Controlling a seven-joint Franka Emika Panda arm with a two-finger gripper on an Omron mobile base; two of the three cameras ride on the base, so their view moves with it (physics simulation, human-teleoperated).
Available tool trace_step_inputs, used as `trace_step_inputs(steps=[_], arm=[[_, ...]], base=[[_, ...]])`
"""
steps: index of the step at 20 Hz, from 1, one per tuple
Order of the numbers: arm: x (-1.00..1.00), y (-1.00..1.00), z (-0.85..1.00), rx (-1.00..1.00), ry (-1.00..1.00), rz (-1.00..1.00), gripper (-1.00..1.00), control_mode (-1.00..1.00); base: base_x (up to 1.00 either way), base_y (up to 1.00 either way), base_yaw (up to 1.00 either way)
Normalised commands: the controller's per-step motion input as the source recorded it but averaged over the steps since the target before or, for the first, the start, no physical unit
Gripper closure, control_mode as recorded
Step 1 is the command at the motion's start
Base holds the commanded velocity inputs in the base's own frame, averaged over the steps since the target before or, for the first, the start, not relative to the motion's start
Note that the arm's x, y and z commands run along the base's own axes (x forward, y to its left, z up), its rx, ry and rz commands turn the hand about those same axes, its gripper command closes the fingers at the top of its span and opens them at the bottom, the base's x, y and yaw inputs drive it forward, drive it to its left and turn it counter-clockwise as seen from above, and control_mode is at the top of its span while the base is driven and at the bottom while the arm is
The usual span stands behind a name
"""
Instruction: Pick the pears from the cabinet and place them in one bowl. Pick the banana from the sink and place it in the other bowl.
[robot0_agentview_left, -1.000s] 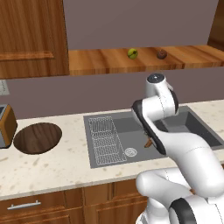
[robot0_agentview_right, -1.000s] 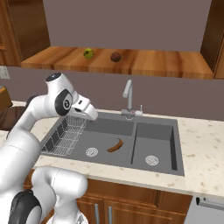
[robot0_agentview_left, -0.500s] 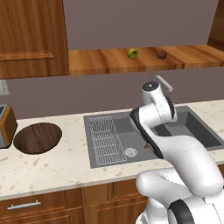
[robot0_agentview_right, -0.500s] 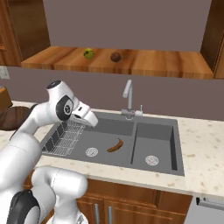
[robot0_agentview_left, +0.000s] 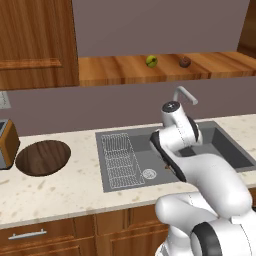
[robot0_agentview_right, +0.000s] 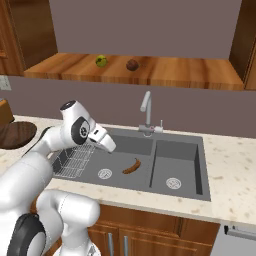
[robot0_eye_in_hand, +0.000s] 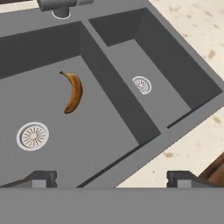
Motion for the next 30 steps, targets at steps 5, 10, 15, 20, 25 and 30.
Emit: trace_step_inputs(steps=[5,10,15,20,25,30], arm=[[0.15,-0.1,-0.3,-0.01,0.0,-0.05,-1.0,-1.0],[0.13,-0.09,-0.33,-0.02,0.0,-0.05,-1.0,-1.0],[0.1,-0.12,-0.3,-0.04,0.0,-0.05,-1.0,-1.0],[0.09,-0.12,-0.31,-0.03,0.0,-0.05,-1.0,-1.0],[0.08,-0.1,-0.27,0.0,-0.01,-0.02,-1.0,-1.0],[0.06,-0.05,-0.17,-0.01,-0.04,0.0,-1.0,-1.0]], base=[[0.0,0.0,0.0],[0.0,0.0,0.0],[0.0,0.0,0.0],[0.0,0.0,0.0],[0.0,0.0,0.0],[0.0,0.0,0.0]])
